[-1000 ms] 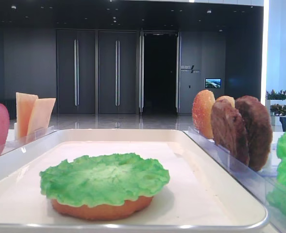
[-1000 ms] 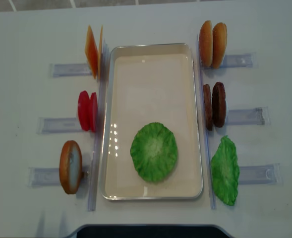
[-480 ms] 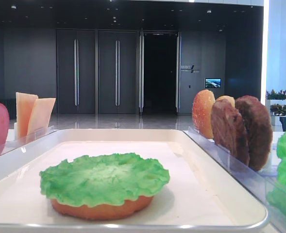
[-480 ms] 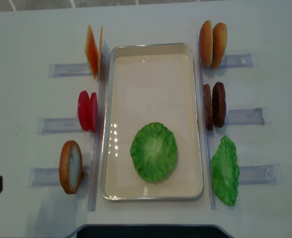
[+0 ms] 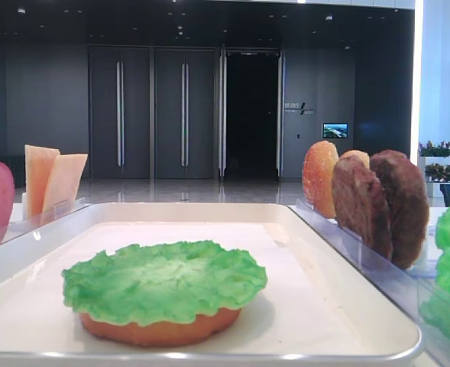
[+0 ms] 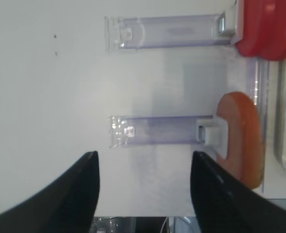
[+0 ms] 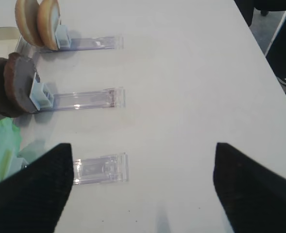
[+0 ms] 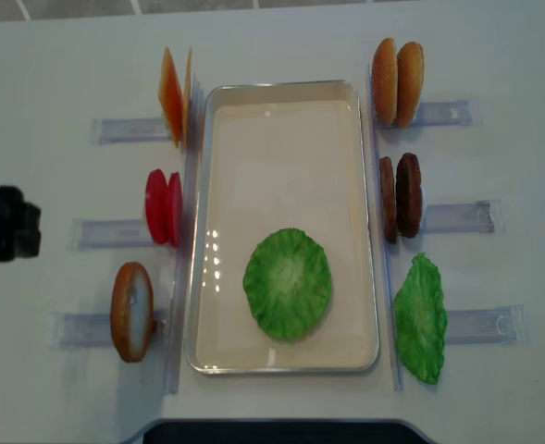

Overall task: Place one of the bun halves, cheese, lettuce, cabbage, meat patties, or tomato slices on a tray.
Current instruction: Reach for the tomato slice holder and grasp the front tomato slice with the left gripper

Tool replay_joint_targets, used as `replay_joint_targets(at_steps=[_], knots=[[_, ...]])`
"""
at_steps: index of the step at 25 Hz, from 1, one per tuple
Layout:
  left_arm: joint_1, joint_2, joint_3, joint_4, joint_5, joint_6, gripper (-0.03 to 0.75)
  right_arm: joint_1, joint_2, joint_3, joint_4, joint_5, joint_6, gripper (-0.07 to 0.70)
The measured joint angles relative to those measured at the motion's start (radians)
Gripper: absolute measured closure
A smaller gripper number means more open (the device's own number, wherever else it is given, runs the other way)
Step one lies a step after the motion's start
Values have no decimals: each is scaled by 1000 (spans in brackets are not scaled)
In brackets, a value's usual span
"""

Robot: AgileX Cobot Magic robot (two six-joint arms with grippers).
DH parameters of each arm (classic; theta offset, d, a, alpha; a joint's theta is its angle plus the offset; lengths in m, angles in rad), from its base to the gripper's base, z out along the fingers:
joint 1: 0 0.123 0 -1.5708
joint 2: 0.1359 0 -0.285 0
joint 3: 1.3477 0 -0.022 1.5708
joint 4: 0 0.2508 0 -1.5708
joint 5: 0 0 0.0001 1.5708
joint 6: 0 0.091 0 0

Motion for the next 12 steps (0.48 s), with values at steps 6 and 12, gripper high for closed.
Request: replay_joint_targets(at_steps=[6,12], knots=[[0,204,-156,-56,-6,4,262,0,0,0,0,0,0,44],[0,343,-256,-57,9,-53,262,0,0,1,0,0,0,44]])
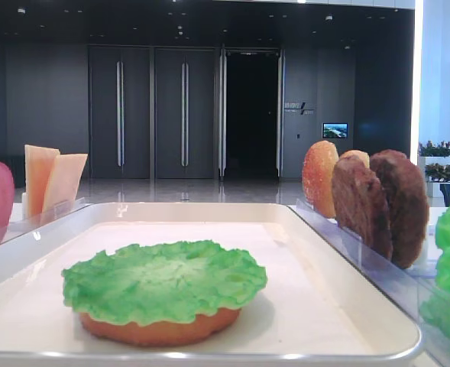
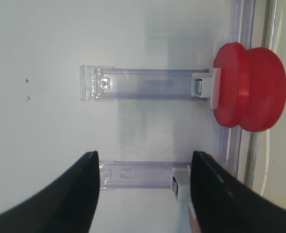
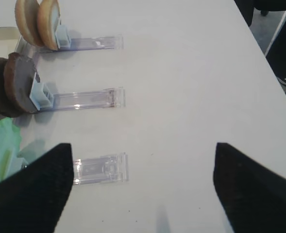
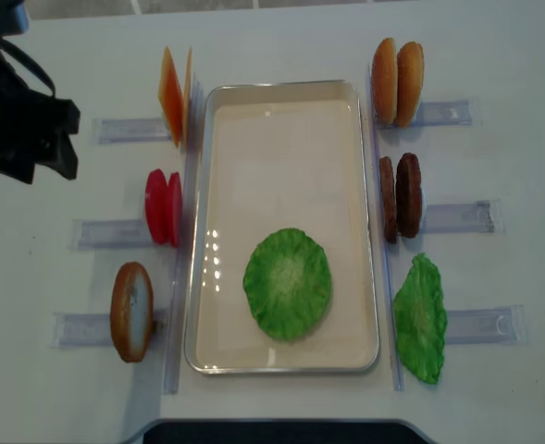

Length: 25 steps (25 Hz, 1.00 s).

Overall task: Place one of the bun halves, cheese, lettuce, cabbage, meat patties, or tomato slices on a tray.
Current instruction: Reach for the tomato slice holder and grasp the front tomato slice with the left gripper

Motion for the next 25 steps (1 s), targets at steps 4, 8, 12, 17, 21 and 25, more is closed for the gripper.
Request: replay_joint_targets(at_steps=[4,8,12,17,21,25], knots=[[-24,36,-16,50,8,-82,262,0,0,0,0,0,0,44],[-109,59,-23,138,9,-202,262,0,0,0,0,0,0,44],[-220,87,-23,146,-21,-300,262,0,0,0,0,0,0,44],[-344,130,-23,146,-72,-420,262,0,0,0,0,0,0,44],[-430,177,-26,147,-96,-496,262,0,0,0,0,0,0,44],[-487,225,-54,161,-103,-537,262,0,0,0,2,0,0,44]])
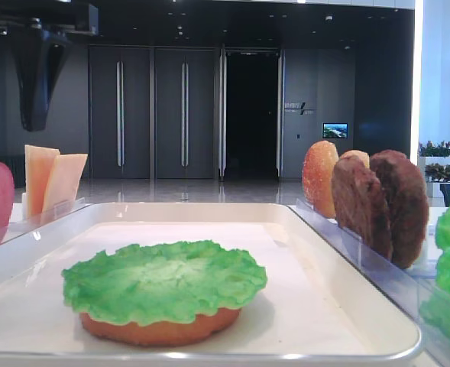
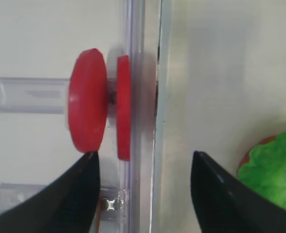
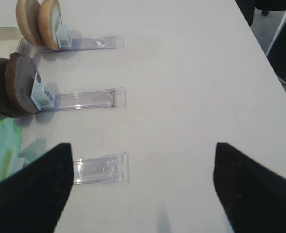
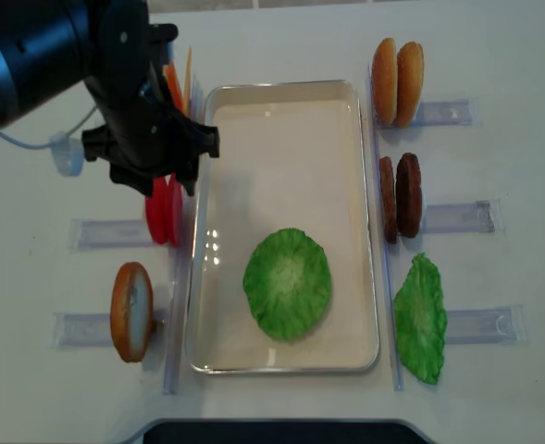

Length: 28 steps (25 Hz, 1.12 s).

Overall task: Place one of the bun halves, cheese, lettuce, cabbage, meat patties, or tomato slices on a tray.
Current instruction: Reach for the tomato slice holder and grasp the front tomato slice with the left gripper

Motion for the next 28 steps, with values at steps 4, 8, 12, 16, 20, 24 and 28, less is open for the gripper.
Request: replay_joint_targets(at_steps=[4,8,12,16,20,24,28], knots=[[-13,38,-20,14,0,-12,262,0,0,0,1,0,0,44],[-13,61,-21,37,8,-30,262,0,0,0,2,0,0,44],[-13,82,-21,60,14,-34,262,0,0,0,2,0,0,44],[-13,116,-22,68,15,-34,262,0,0,0,2,0,0,44],[-13,151,-22,83,15,-34,262,0,0,0,2,0,0,44],[-13,177,-22,103,15,-34,263,0,0,0,2,0,0,44],[-13,194,-22,115,15,-34,324,0,0,0,2,0,0,44]])
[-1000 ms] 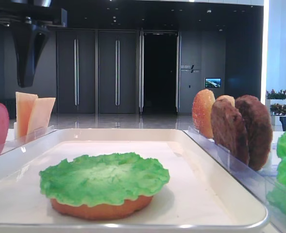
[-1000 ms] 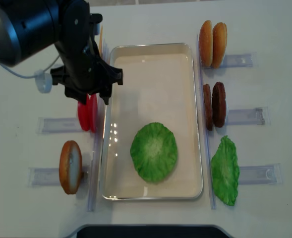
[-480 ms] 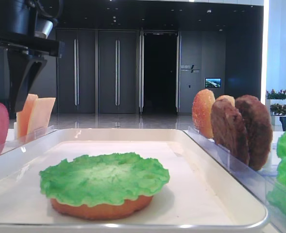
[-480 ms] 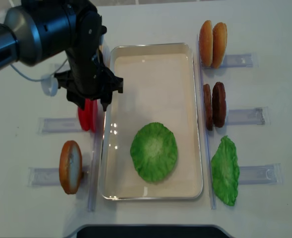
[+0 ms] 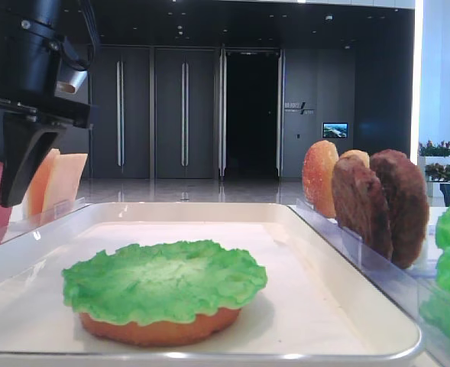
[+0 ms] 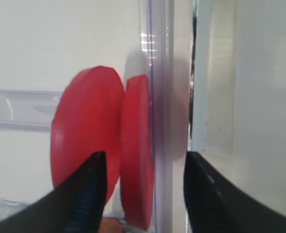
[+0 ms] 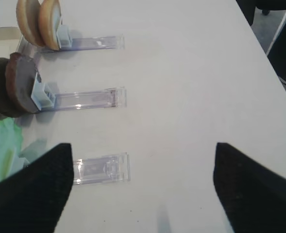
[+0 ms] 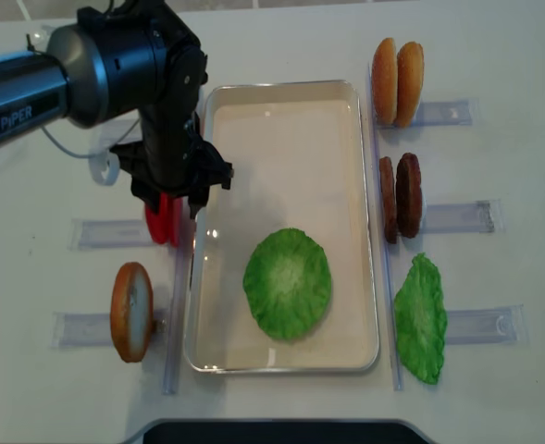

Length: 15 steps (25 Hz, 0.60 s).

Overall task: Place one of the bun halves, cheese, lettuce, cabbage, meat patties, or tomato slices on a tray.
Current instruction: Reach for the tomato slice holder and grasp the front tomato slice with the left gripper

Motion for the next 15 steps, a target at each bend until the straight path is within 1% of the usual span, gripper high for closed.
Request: replay_joint_targets(at_steps=[2,4,6,7,9,12,15], knots=[[0,1,0,8,0,0,412,0,0,0,0,0,0,44],[0,2,0,16,-1,-6,530,0,0,0,0,0,0,44],[0,2,0,24,-1,-12,631,0,0,0,0,0,0,44],[0,2,-1,25,-1,-13,655,0,0,0,0,0,0,44],[0,2,-1,25,4,-15,661,0,0,0,0,0,0,44],[0,0,-1,19,36,-15,660,0,0,0,0,0,0,44],[0,-30,-1,-16,69,2,660,0,0,0,0,0,0,44]])
